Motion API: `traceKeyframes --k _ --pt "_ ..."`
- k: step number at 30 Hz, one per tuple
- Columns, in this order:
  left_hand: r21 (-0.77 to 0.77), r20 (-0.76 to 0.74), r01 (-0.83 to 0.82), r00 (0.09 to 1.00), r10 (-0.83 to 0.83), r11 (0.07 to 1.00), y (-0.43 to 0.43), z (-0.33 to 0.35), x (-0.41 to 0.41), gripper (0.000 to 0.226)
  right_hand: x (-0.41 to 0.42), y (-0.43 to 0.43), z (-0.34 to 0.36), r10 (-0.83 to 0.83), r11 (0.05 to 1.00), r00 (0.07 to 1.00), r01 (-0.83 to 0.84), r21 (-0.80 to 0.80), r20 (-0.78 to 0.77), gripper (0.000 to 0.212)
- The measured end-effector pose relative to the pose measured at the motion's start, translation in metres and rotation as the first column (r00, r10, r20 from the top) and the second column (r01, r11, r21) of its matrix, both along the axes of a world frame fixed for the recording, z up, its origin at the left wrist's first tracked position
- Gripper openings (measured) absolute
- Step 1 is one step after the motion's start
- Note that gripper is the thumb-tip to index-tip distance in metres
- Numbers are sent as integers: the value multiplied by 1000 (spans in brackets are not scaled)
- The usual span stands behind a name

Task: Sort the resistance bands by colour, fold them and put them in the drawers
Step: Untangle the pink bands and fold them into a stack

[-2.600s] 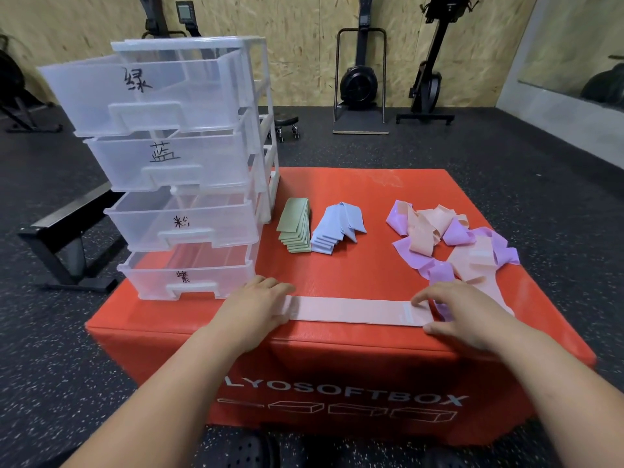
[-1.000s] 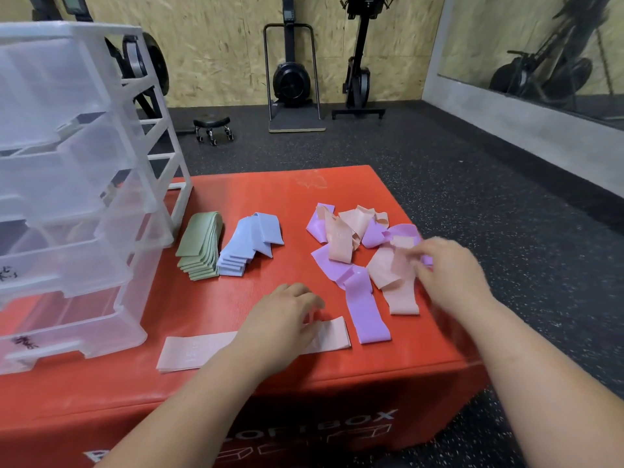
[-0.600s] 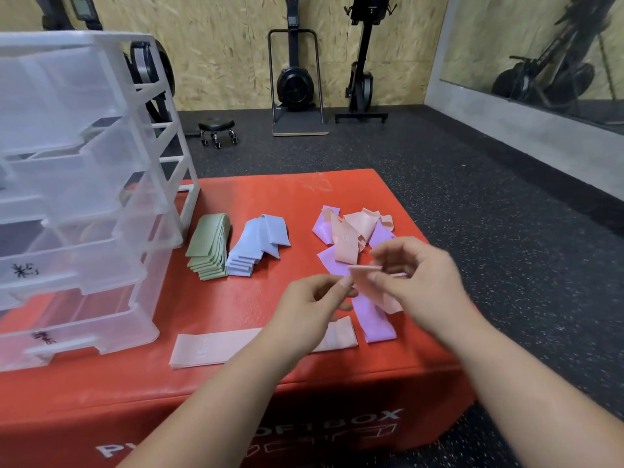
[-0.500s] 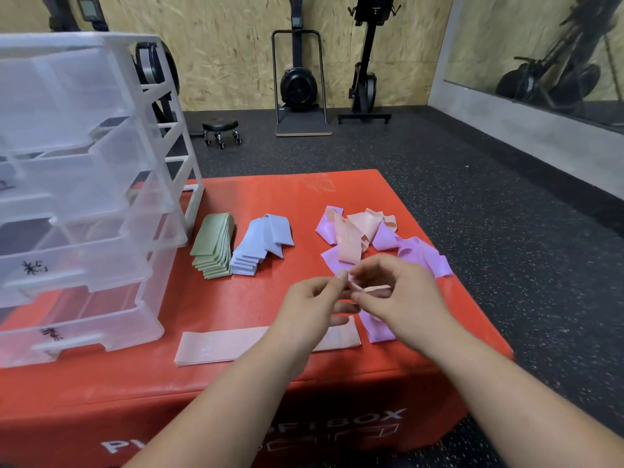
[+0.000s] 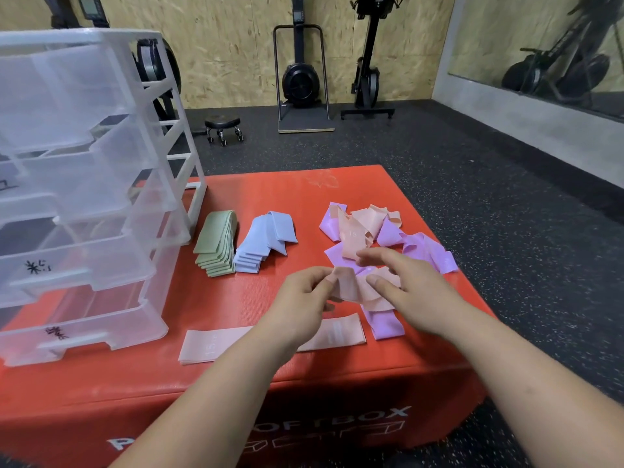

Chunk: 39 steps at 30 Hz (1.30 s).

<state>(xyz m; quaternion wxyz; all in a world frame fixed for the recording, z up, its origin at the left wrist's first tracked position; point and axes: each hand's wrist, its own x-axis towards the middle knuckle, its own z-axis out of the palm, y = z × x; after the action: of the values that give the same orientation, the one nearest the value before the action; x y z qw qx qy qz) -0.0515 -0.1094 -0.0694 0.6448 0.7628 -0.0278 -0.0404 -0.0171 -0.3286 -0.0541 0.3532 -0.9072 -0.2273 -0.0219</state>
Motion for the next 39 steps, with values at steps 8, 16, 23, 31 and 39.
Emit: traceKeyframes --k 8,16,23,31,39 --pt "20 81 11 997 -13 1000 -2 -4 2 9 1 9 -6 44 996 997 -39 -82 60 18" --pt "-63 262 -286 920 292 956 14 2 14 15 11 -15 -9 -17 969 1000 18 -245 8 18" --pt "-143 171 -542 811 560 828 48 3 21 13 22 -64 -1 -253 931 967 239 -275 -17 19" --pt "-113 145 -598 781 608 794 55 -4 24 17 27 -68 5 -253 922 941 305 237 -225 47" --pt "28 134 -568 817 560 822 57 -8 26 20 21 -51 19 -253 765 934 352 539 -251 62"
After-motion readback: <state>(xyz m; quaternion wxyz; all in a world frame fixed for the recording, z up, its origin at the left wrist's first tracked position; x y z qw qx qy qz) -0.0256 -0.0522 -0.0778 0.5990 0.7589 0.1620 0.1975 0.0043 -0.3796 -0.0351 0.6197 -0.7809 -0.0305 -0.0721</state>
